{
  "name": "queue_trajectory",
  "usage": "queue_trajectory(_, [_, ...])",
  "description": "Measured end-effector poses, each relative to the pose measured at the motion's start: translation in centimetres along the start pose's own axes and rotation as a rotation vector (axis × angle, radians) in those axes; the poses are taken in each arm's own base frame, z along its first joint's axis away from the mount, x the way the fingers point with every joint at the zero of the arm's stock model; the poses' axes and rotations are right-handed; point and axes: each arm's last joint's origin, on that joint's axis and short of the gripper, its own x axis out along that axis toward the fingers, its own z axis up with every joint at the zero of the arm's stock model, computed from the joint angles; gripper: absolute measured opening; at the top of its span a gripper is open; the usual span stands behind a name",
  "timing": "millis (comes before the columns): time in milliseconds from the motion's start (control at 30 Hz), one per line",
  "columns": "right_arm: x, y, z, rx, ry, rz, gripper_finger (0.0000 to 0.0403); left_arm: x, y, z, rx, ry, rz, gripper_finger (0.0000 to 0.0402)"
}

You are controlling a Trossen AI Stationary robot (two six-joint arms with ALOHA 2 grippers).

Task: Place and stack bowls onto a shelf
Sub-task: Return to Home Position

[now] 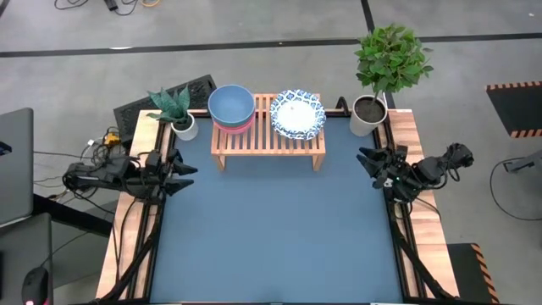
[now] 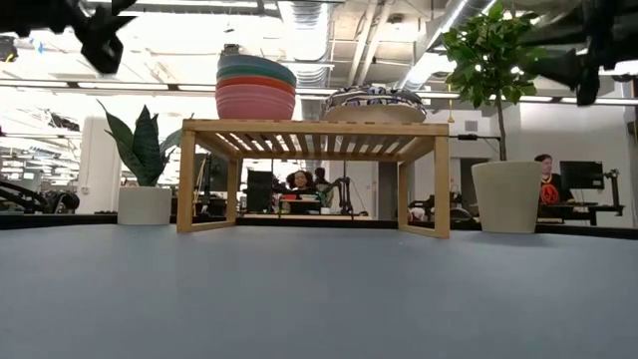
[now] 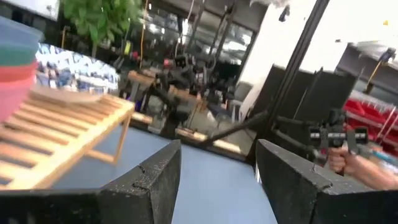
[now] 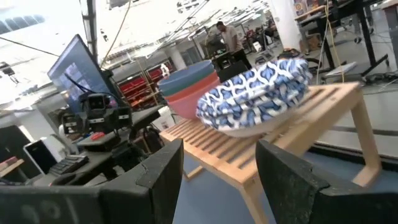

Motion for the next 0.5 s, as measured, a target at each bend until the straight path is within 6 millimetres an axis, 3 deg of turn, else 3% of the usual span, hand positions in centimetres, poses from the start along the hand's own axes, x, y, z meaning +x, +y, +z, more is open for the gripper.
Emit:
queue_trajectory(400, [0.6, -1.7, -6.4, 0.088, 0.049, -0.099, 0.0226, 0.0, 0.2, -0.6, 0.039, 0.069, 0.027, 0.0193])
queue_trajectory(500, [0.8, -1.6, -6.6, 0.085, 0.052, -0.086, 0.0226, 0.0, 0.4, -0.9, 0.047, 0.085, 0.04, 0.0193])
